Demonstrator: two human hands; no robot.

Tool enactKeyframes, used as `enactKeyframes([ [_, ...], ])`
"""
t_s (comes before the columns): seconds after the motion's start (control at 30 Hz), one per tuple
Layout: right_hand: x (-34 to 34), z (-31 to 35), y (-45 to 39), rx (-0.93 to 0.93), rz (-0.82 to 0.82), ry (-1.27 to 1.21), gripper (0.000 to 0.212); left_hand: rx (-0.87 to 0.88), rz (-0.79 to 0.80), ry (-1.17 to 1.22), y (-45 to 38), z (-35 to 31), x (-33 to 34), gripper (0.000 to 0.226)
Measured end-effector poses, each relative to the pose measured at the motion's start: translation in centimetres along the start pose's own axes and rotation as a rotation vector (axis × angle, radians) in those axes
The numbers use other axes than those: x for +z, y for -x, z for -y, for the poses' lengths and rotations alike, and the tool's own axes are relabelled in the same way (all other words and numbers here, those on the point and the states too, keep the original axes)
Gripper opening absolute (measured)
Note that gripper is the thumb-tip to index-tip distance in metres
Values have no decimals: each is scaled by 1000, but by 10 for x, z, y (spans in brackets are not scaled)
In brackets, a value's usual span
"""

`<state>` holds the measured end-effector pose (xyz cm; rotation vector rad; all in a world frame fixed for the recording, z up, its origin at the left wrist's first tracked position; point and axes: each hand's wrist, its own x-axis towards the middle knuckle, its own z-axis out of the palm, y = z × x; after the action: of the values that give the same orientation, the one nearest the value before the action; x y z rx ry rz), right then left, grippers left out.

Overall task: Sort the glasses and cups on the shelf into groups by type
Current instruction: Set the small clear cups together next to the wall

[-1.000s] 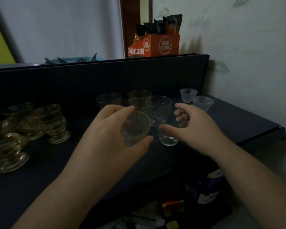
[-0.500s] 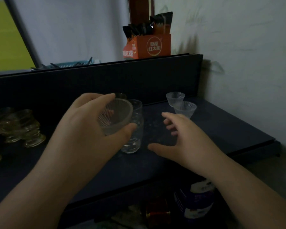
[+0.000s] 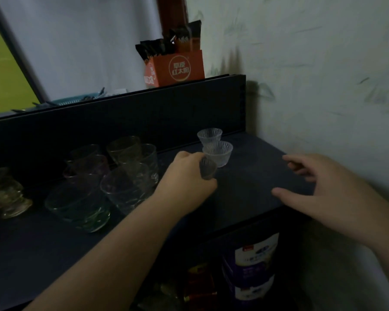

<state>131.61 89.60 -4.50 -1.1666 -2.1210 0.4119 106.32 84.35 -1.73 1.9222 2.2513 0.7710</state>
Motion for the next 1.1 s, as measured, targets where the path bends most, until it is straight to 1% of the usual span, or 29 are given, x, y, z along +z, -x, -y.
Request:
enactKeyframes([
  [0.07, -2, -12, 2, 15, -19, -40, 87, -37, -9, -18, -9, 2, 6, 45],
  [0.13, 0, -19, 2, 23, -37, -93, 82, -90, -23, -48, -17, 3, 10, 47],
  [0.23, 1, -25, 2, 27, -101, -179, 81, -161, -52, -95, -26, 4, 15, 48],
  [0.47, -7, -31, 0, 5, -67, -117, 85, -213, -58, -69, -47, 2, 24, 48],
  [0.6, -12, -30, 3, -9, -49, -83, 84, -231, -35, 0, -60, -3, 26, 40],
  [0.63, -13, -30, 4, -10, -42, -77, 84, -228, -36, 13, -61, -5, 27, 41],
  [0.7, -15, -30, 5, -16, -40, -69, 83, -221, -56, 7, -61, -5, 29, 53],
  [0.8, -15, -28, 6, -17, -47, -81, 82, -206, -100, -62, -52, -5, 30, 70],
  [0.9, -12, -21, 5, -22, -47, -103, 81, -138, -144, -147, -38, -8, 27, 84],
  [1.0, -6, -9, 2, -30, -53, -119, 80, -37, -171, -216, -20, -11, 20, 89],
  [1.1, 1, 7, 1, -34, -17, -124, 79, 5, -155, -242, 0, -12, 9, 90],
])
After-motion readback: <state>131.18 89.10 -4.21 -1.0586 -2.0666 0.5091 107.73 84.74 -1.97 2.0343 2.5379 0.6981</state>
